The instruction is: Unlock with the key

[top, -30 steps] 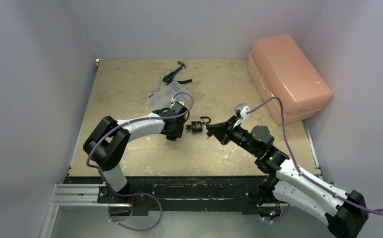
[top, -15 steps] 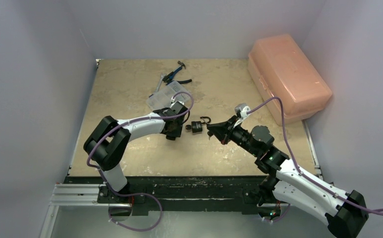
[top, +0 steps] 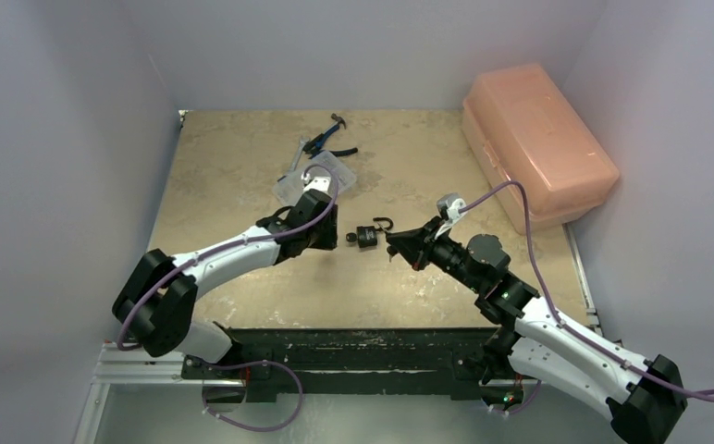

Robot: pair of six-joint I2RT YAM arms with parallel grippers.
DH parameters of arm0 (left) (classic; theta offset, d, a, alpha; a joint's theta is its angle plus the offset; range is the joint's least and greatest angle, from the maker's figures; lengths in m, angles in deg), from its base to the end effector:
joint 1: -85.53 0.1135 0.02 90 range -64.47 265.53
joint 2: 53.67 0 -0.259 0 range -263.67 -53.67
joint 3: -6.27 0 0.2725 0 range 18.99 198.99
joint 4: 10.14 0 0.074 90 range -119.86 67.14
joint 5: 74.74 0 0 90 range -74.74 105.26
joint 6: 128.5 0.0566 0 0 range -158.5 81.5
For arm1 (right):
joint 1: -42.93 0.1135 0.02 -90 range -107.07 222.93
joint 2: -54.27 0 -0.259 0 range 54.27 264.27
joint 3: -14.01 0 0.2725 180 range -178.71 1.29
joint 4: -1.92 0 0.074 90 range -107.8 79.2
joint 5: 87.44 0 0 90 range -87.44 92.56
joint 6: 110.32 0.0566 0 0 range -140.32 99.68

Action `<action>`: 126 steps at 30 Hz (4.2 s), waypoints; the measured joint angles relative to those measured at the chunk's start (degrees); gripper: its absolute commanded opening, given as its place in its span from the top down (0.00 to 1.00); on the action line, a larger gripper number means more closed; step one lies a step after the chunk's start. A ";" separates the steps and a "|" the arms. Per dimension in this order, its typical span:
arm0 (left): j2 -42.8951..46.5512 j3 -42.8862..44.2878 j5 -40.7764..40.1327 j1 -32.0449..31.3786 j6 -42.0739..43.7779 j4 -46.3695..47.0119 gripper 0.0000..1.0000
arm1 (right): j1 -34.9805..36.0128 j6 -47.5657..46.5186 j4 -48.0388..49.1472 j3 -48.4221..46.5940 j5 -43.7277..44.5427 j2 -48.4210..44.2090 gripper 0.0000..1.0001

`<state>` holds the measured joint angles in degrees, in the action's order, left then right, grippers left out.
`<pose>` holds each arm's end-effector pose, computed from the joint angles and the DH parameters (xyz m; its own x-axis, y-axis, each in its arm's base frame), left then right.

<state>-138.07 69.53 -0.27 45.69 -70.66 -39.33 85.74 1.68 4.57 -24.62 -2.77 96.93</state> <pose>0.2638 -0.2004 0.1741 -0.7590 -0.0346 -0.6501 0.0969 0.9815 -0.1653 0.1664 0.1613 0.2667 -0.2954 0.2348 -0.9261 -0.6839 0.6249 0.3766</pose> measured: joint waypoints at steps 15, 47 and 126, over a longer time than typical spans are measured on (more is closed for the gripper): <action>13.44 -8.70 2.80 0.00 -7.78 10.14 1.00 | 0.00 0.33 0.96 0.00 -0.13 0.92 1.00; 23.56 -26.23 5.79 0.02 -48.52 46.42 1.00 | 0.00 2.62 1.73 0.15 2.86 -0.87 1.00; 26.80 -49.92 -5.88 -1.18 -80.76 64.67 1.00 | 18.71 -5.27 -8.04 -23.06 11.58 37.29 1.00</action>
<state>-111.27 19.61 -6.15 44.51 -151.43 25.35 104.45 -3.59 -3.47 -47.68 8.82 134.22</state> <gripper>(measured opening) 0.451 0.038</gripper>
